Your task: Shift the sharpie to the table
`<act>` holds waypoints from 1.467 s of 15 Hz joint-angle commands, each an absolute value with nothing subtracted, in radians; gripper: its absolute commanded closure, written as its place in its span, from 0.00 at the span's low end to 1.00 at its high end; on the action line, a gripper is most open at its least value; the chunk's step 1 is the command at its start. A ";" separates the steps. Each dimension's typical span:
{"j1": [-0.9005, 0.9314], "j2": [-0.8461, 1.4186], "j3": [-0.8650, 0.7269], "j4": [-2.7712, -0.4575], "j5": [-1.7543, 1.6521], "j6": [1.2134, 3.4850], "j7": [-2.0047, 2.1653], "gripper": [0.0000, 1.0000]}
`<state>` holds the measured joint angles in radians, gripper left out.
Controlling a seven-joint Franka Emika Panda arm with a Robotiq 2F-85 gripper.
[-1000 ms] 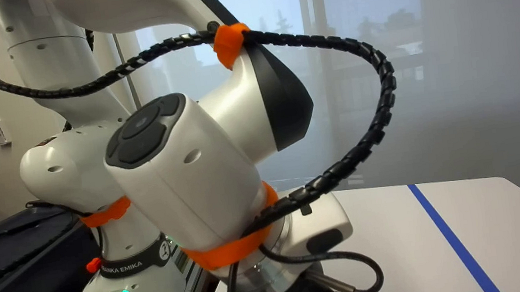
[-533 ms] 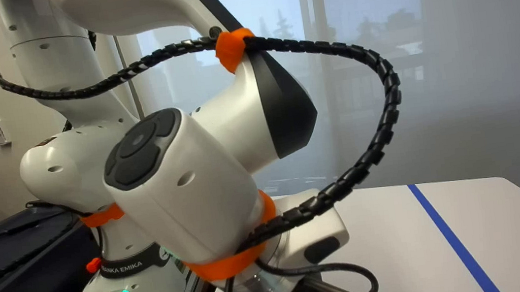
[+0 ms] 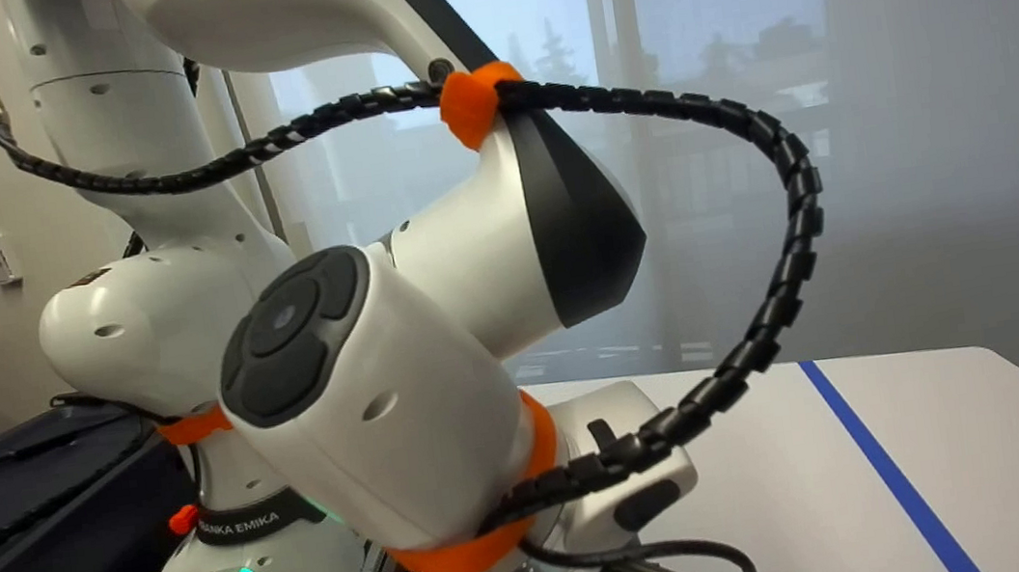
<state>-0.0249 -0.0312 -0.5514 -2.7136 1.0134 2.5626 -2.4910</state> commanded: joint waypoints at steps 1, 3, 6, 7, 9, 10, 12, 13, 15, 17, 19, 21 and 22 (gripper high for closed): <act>-0.020 0.019 -0.549 -2.683 1.068 2.523 -2.552 0.84; -0.021 0.028 -0.543 -2.678 1.071 2.521 -2.552 0.99; -0.019 0.010 -0.536 -2.680 1.054 2.541 -2.533 0.95; -0.115 -0.006 -0.439 -2.684 1.039 2.548 -2.517 0.95; -0.143 -0.029 -0.400 -2.691 1.018 2.563 -2.497 0.95; -0.159 -0.047 -0.379 -2.697 1.011 2.569 -2.489 0.95; -0.178 -0.080 -0.345 -2.710 0.984 2.592 -2.461 0.95; -0.184 -0.097 -0.331 -2.714 0.977 2.600 -2.449 0.95; -0.192 -0.135 -0.309 -2.725 0.951 2.622 -2.420 0.95; -0.195 -0.176 -0.290 -2.736 0.925 2.642 -2.391 0.95; -0.178 -0.213 -0.284 -2.743 0.897 2.660 -2.356 0.95; -0.172 -0.236 -0.258 -2.736 0.869 2.667 -2.330 0.95; -0.167 -0.241 -0.242 -2.726 0.854 2.669 -2.315 0.95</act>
<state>-0.1745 -0.1725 -0.2789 -2.7083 0.9062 2.6391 -2.3717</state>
